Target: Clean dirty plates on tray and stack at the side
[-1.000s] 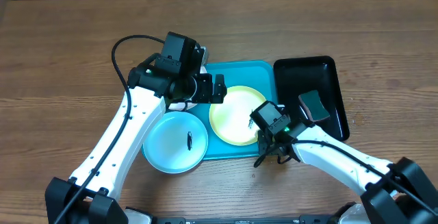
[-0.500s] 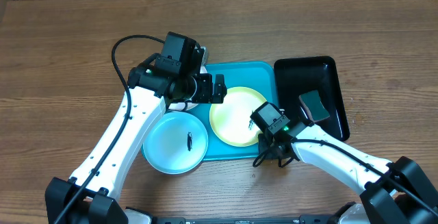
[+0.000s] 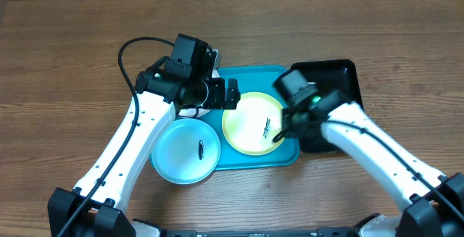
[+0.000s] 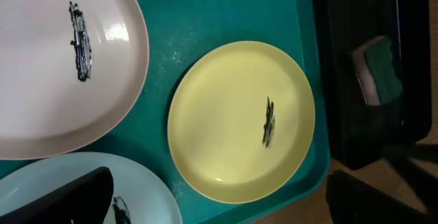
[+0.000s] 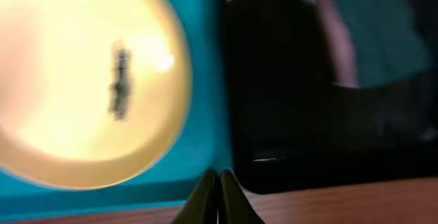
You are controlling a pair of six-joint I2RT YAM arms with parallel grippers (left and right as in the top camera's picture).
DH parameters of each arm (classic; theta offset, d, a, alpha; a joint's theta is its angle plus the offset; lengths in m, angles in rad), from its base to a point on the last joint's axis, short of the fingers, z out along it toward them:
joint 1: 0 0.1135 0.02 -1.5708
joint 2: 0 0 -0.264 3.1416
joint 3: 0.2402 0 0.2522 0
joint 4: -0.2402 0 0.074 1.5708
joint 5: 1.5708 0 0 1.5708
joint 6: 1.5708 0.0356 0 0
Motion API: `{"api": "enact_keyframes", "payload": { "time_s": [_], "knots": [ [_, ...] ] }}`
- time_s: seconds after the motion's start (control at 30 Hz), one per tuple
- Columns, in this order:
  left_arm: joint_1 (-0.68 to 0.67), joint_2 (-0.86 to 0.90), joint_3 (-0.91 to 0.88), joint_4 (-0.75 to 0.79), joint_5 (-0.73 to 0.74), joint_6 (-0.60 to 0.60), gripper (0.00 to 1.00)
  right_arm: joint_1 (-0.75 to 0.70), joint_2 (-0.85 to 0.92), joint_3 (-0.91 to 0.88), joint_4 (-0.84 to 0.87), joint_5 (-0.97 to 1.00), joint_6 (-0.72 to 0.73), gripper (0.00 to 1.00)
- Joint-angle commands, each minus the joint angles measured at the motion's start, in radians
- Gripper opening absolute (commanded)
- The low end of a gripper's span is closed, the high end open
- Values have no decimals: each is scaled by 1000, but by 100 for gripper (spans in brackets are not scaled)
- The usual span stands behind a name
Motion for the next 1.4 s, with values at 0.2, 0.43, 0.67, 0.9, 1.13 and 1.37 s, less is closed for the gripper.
{"api": "enact_keyframes", "payload": {
  "time_s": [0.2, 0.43, 0.67, 0.9, 1.13, 1.37],
  "knots": [
    [-6, 4, 10, 1, -6, 11, 100, -160, -3, -85, 12, -66, -40, 4],
    [-6, 4, 10, 1, -6, 12, 100, -158, -3, -214, 126, -114, -45, 4],
    [-6, 4, 10, 1, -6, 11, 100, -158, -3, -226, 110, -128, -45, 4],
    [-6, 4, 10, 1, -6, 11, 100, -158, -3, -226, 150, -150, -52, 4],
    [-6, 4, 10, 1, -6, 11, 100, -158, -3, -229, 175, -162, -48, 4],
    [-6, 4, 10, 1, -6, 11, 100, -158, -3, -277, 176, -211, -49, 4]
  ]
}}
